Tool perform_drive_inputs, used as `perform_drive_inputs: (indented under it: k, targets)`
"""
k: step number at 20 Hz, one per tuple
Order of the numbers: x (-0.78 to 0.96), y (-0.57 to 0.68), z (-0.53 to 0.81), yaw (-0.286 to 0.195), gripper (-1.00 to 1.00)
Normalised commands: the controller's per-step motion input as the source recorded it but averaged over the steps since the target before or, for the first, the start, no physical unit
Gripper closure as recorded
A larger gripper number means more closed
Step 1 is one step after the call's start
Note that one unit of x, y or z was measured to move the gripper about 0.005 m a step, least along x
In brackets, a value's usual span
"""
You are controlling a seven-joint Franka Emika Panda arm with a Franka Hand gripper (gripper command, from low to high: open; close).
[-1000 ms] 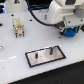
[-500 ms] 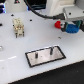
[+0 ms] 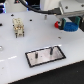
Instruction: Insert the blue gear onto the right peg, followed by the red gear
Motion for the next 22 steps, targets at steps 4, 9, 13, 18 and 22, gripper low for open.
perform_drive_inputs:
  k: [4, 9, 13, 18, 22]
  targets:
    - [0.58, -0.34, 0.28, 0.000, 1.00]
    - [0.68, -0.32, 0.18, 0.000, 1.00]
    - [0.70, -0.30, 0.15, 0.000, 1.00]
    - [0.65, -0.29, 0.09, 0.000, 1.00]
    - [0.50, -0.29, 0.00, 0.000, 1.00]
